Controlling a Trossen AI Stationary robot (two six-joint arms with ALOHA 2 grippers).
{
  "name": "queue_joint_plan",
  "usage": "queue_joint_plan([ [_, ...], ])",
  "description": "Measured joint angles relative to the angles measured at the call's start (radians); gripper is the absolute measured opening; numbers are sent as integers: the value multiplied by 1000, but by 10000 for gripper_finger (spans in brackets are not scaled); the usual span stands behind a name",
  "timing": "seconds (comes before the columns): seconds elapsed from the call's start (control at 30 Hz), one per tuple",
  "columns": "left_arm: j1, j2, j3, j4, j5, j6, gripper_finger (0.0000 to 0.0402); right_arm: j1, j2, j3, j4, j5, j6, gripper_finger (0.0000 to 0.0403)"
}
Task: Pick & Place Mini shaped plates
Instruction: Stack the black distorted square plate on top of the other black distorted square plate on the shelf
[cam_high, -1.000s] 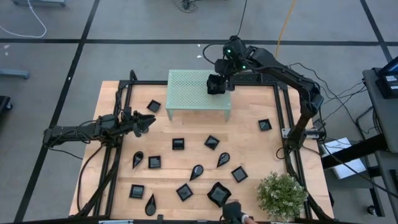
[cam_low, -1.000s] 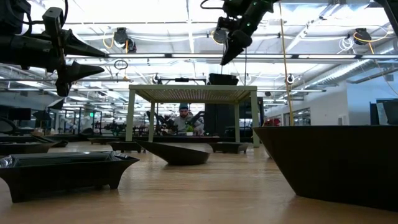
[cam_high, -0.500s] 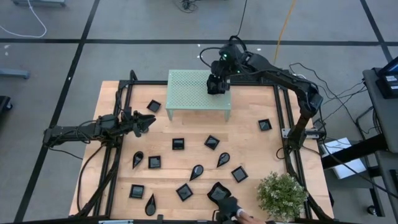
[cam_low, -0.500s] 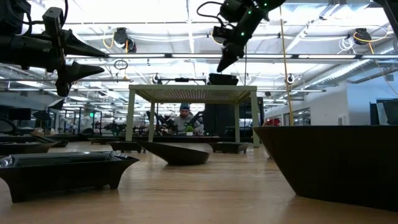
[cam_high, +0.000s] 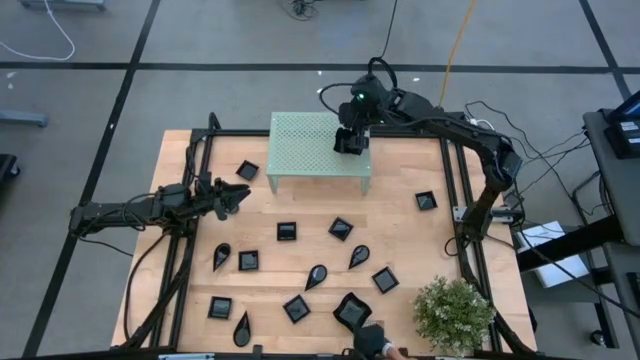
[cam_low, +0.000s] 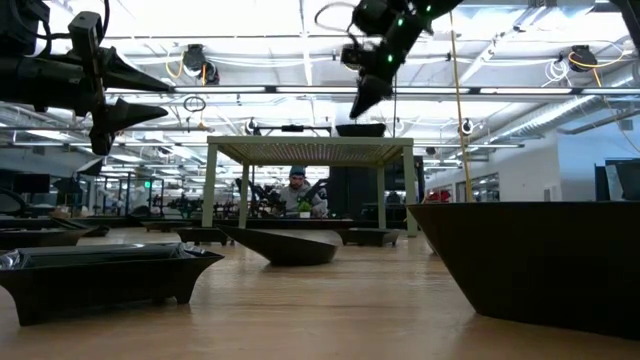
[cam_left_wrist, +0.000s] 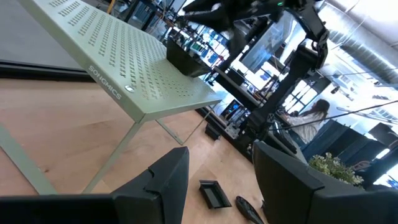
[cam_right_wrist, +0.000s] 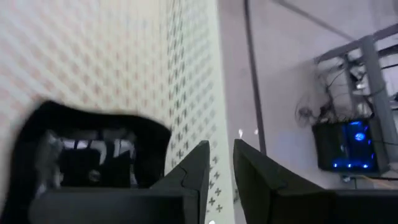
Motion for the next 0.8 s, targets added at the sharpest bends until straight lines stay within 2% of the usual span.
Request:
queue_joint_plan([
  [0.13,0,0,0,0,0,0,182,32,-61,0,-49,-3,137,59],
  [0.23,0,0,0,0,0,0,182,72,-133,0,-150,-4,268,59],
  [0.4,0,0,0,0,0,0,182,159,-249,-46,-289,-8,565,59],
  [0.63,0,0,0,0,0,0,182,350,-446,-309,-317,-91,882,59],
  [0.8,0,0,0,0,0,0,182,493,-552,-542,-174,-80,1066,61],
])
